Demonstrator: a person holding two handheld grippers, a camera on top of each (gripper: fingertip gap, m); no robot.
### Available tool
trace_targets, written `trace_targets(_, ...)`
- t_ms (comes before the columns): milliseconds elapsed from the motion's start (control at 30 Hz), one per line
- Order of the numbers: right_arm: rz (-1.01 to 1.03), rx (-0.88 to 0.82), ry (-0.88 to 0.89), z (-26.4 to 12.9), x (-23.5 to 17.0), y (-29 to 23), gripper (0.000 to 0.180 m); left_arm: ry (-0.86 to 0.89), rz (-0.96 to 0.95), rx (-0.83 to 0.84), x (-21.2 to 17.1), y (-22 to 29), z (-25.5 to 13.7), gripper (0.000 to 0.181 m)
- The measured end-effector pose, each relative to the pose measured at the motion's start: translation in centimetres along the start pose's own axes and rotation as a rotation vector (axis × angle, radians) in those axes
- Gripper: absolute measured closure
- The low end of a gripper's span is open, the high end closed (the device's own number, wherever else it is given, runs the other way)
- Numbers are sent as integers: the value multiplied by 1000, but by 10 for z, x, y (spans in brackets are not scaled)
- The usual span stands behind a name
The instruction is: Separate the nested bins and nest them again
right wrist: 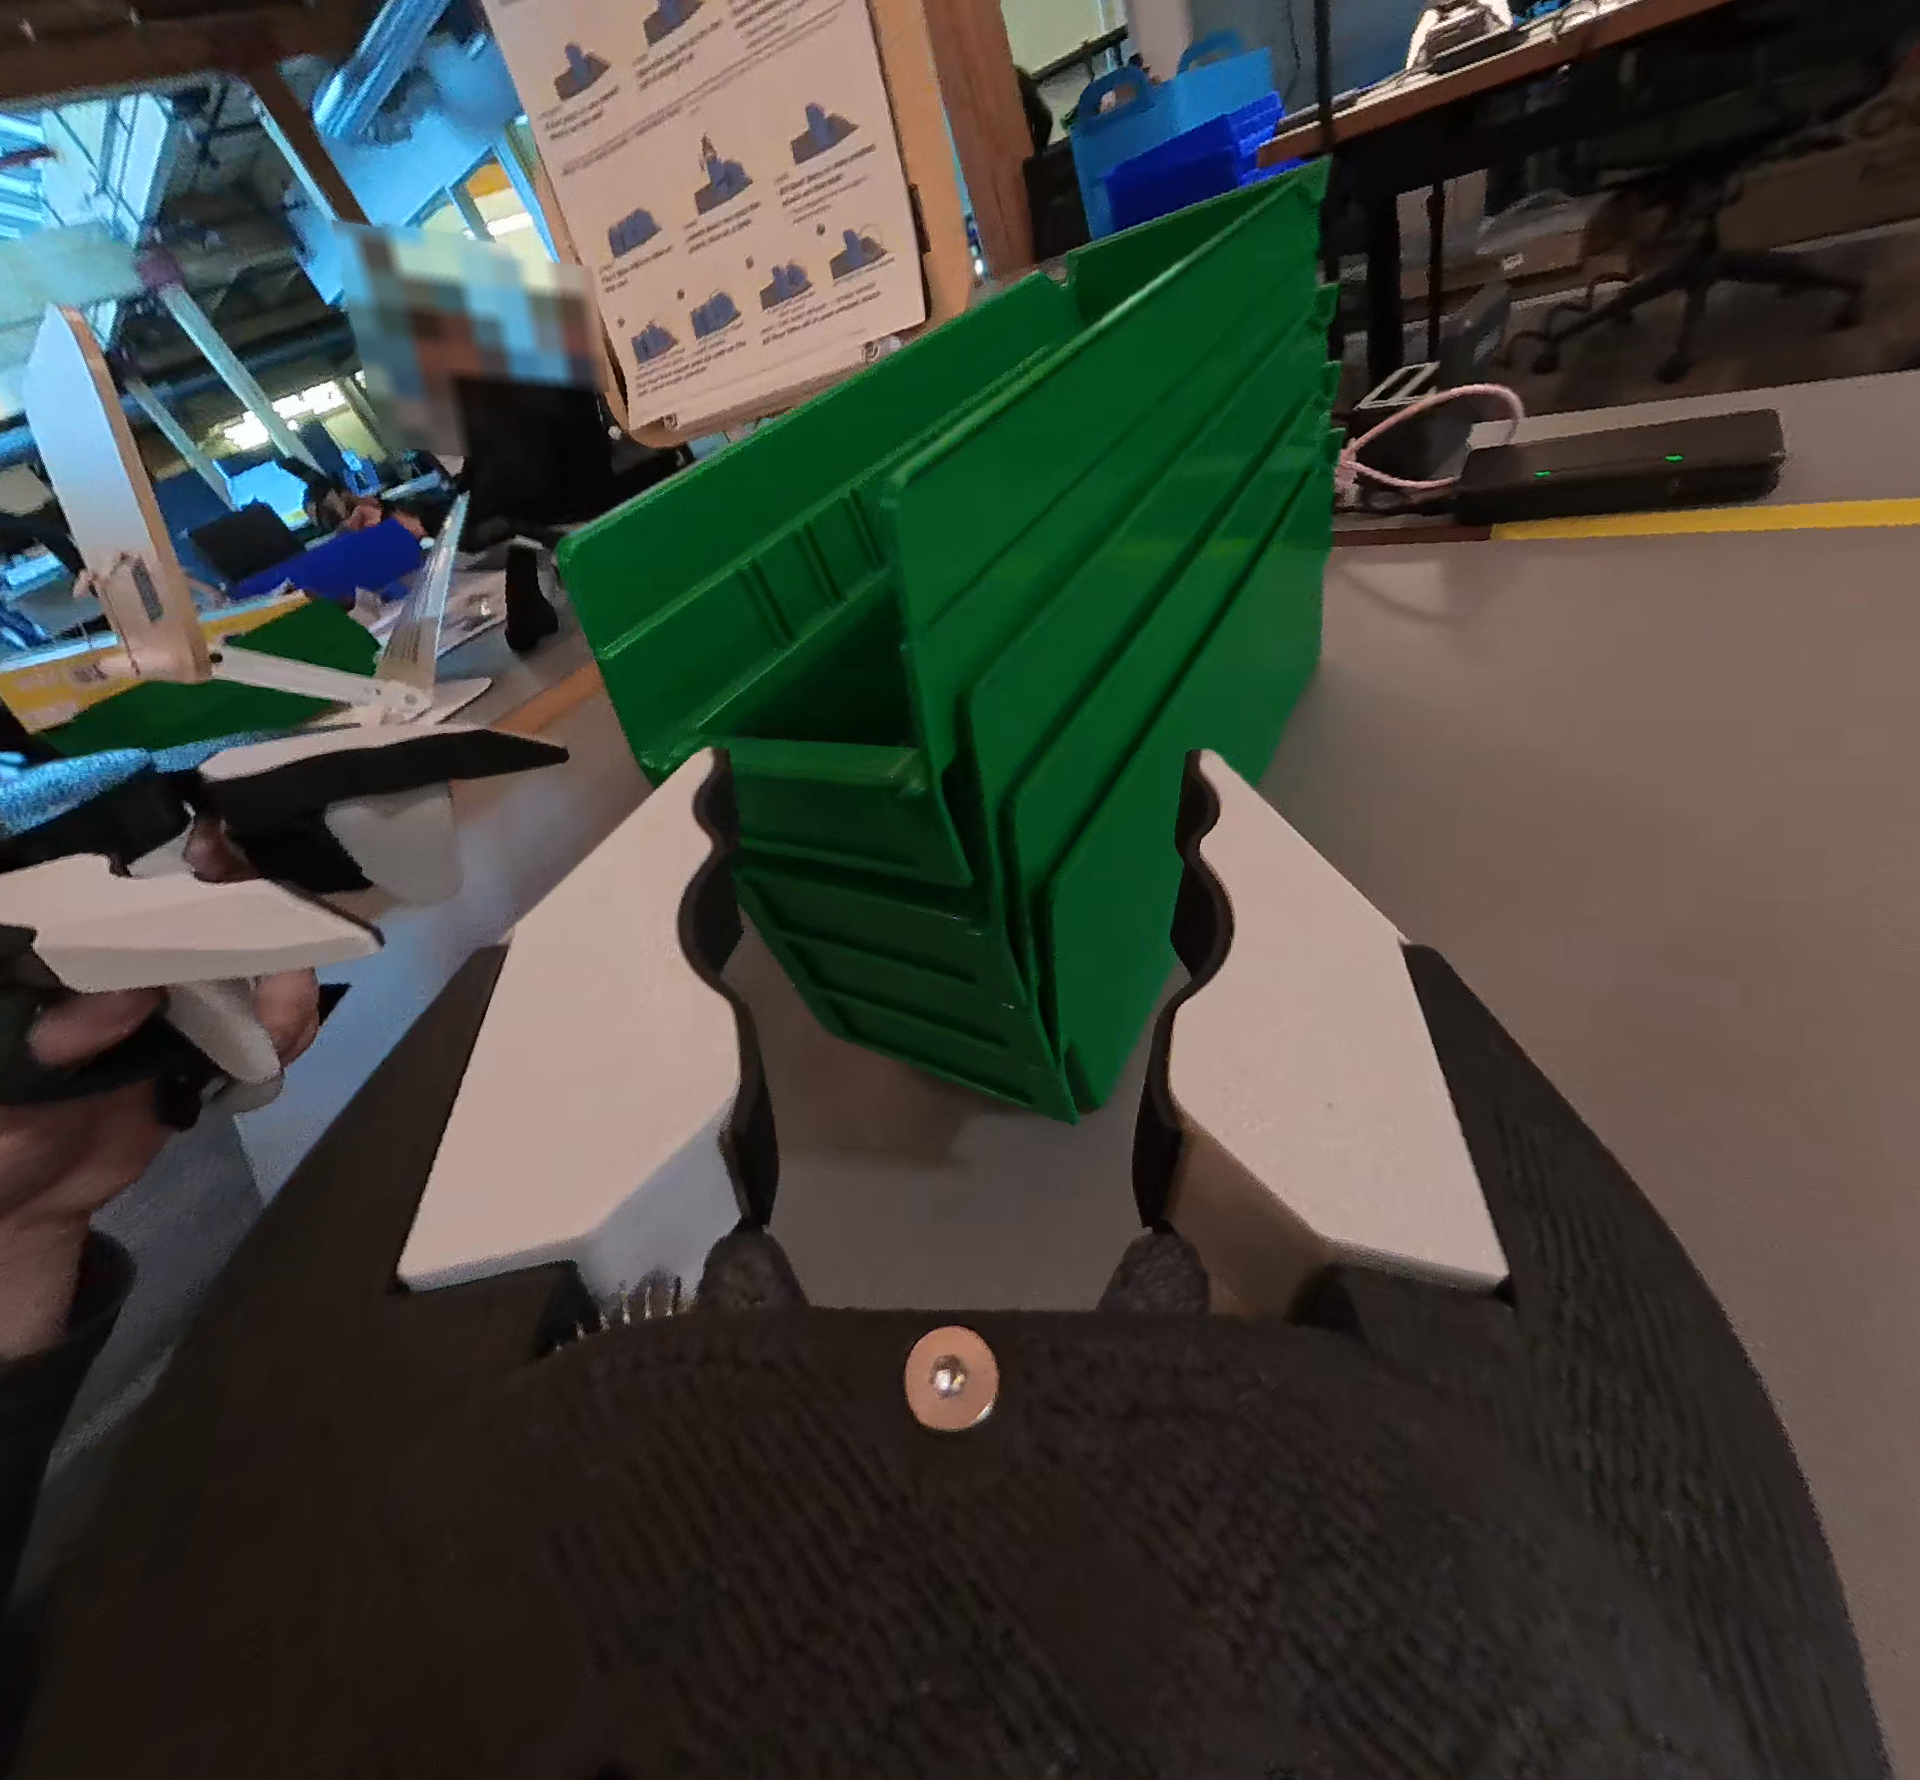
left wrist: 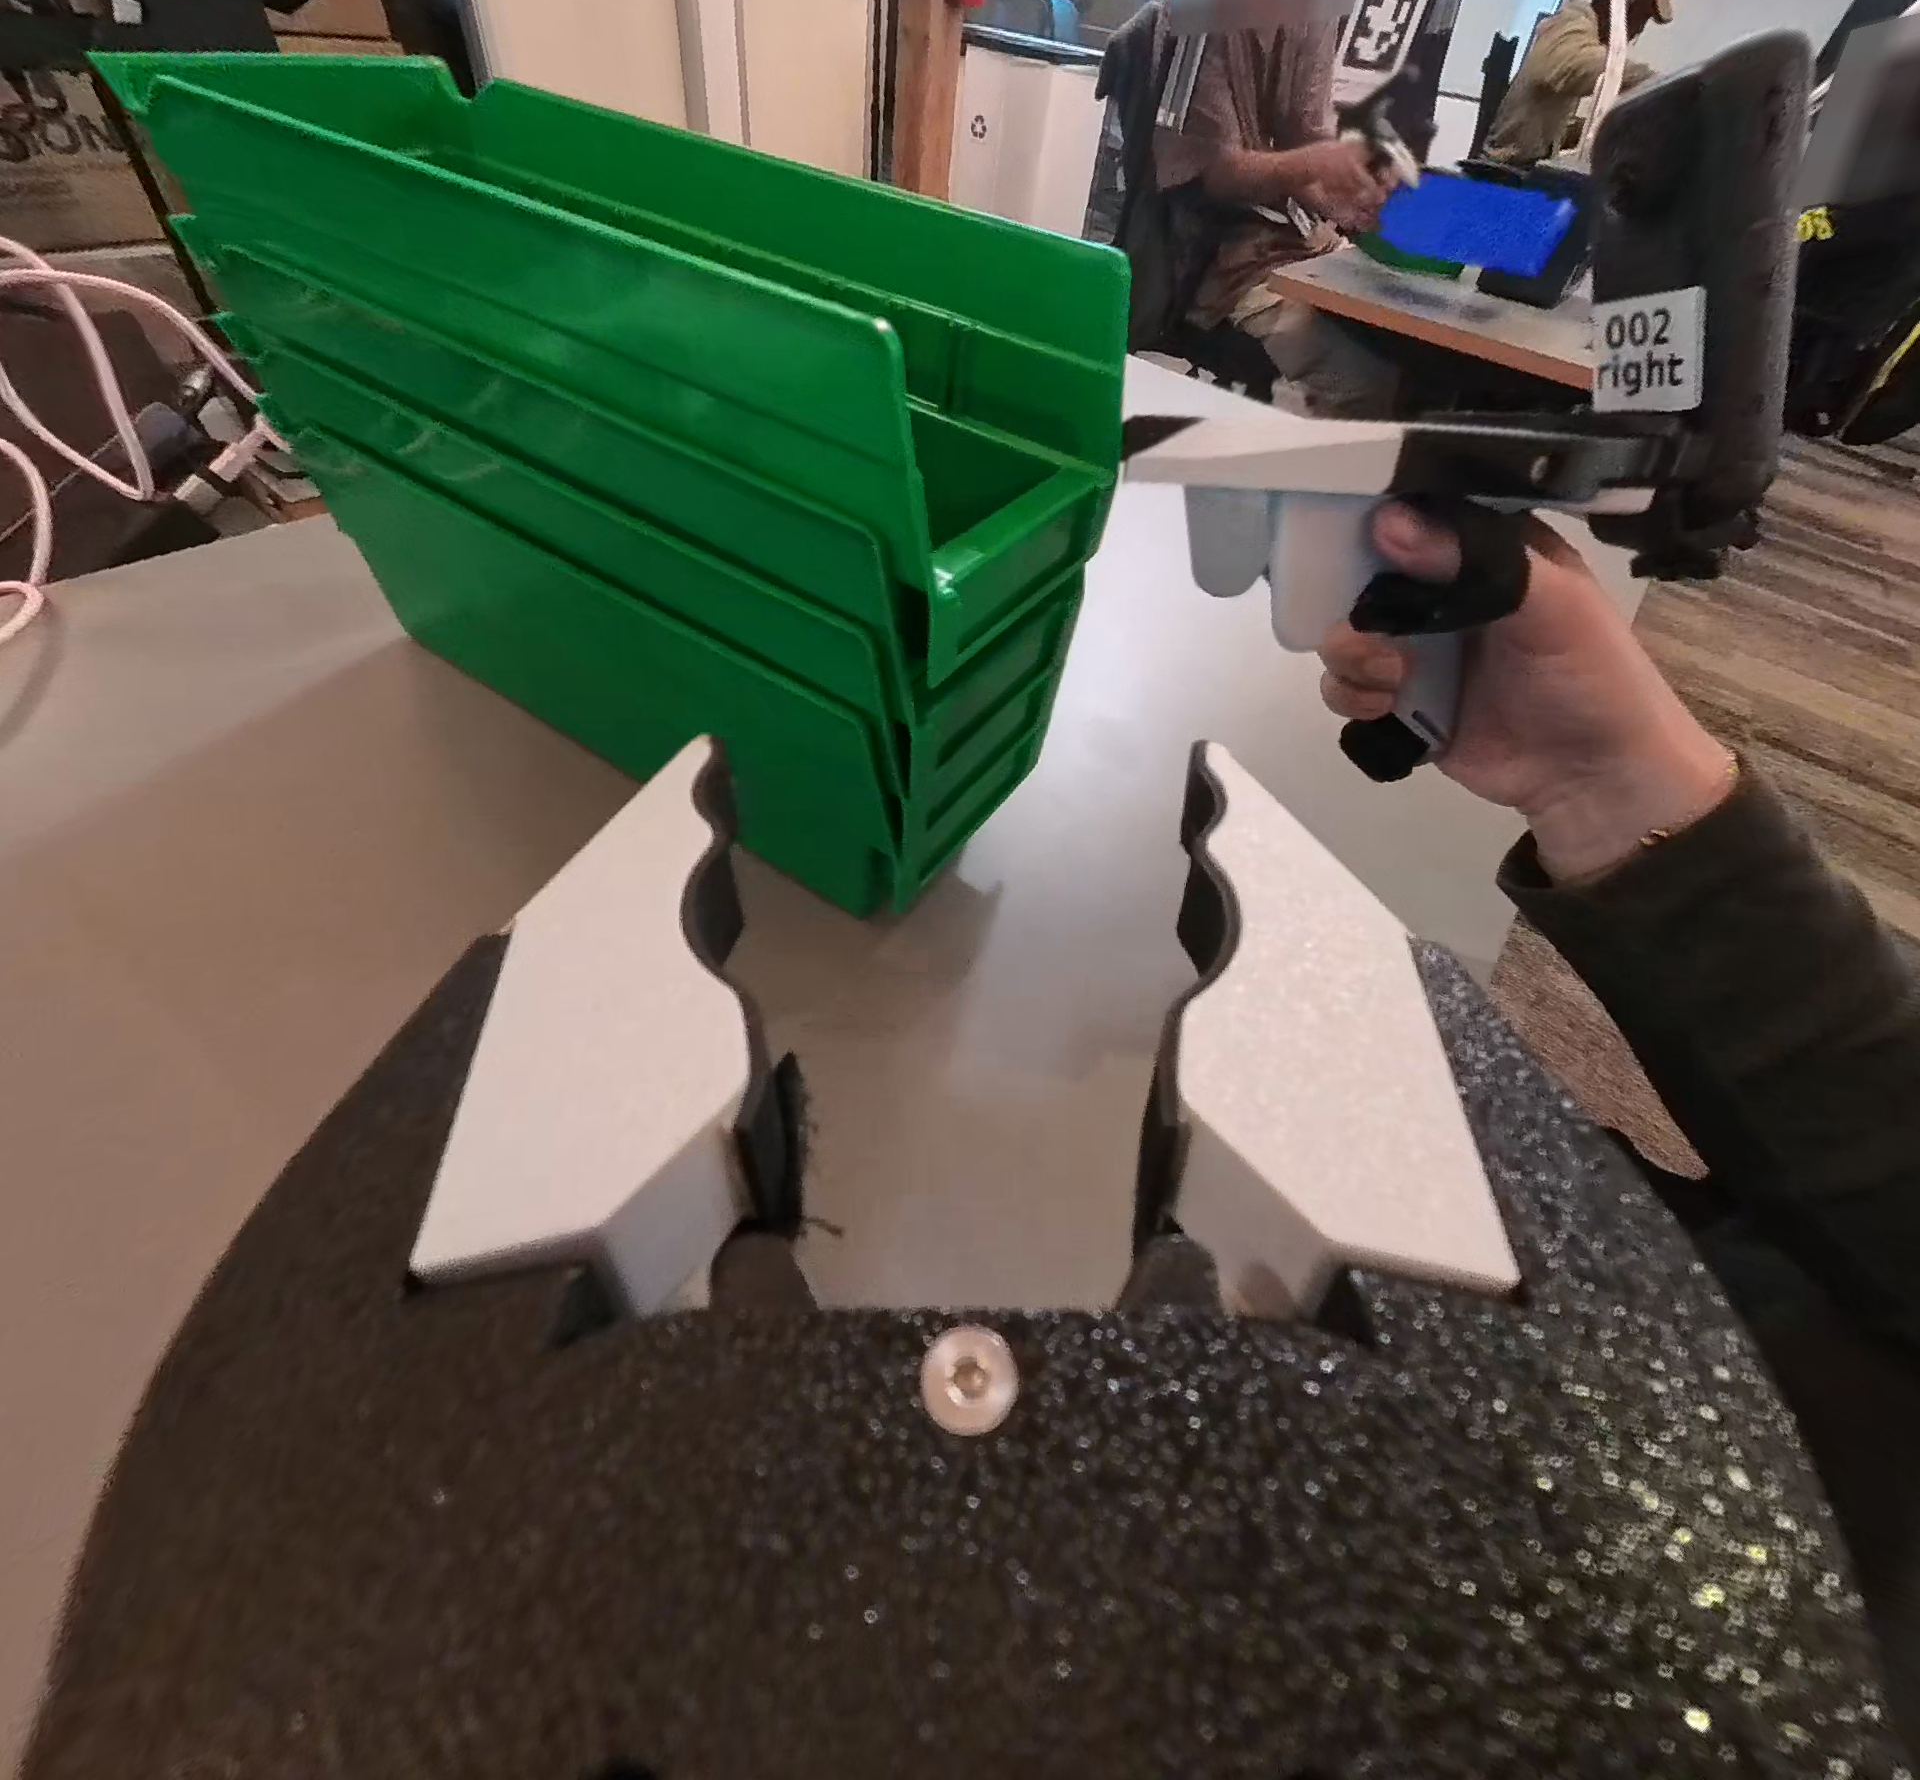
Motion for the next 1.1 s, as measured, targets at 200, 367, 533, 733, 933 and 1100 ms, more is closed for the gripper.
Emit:
trace_targets(200, -88, -26, -15, 6, 0, -10, 90, 7, -15, 10, -1, -6, -4, 96)
trace_targets(367, -56, -17, 21, 5, 23, -15, 62, 23, -23, 22, 0, -11, -10, 96)
trace_targets(533, -26, 22, -241, 33, 59, -38, 32, 30, -38, 31, -1, -16, -14, 96)
trace_targets(733, -145, -149, -605, 109, 102, -47, 20, 33, -42, 29, 0, -17, -14, 96)
trace_targets(933, -158, -393, -876, 157, 102, -28, 20, 23, -23, 20, -1, -11, -9, 94)
trace_targets(1100, -137, -499, -1007, 173, 83, -17, 20, 23, -4, 6, 2, -4, -6, 94)
Point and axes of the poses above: each gripper's, where its closed fingertips meet, z out along the fingers, x out of its top, y = z × x across the jaws, the point moved 7 cm from there along -z, back along the fingers, and after that the axes turned 9 degrees about z, right-handed, at the moved point
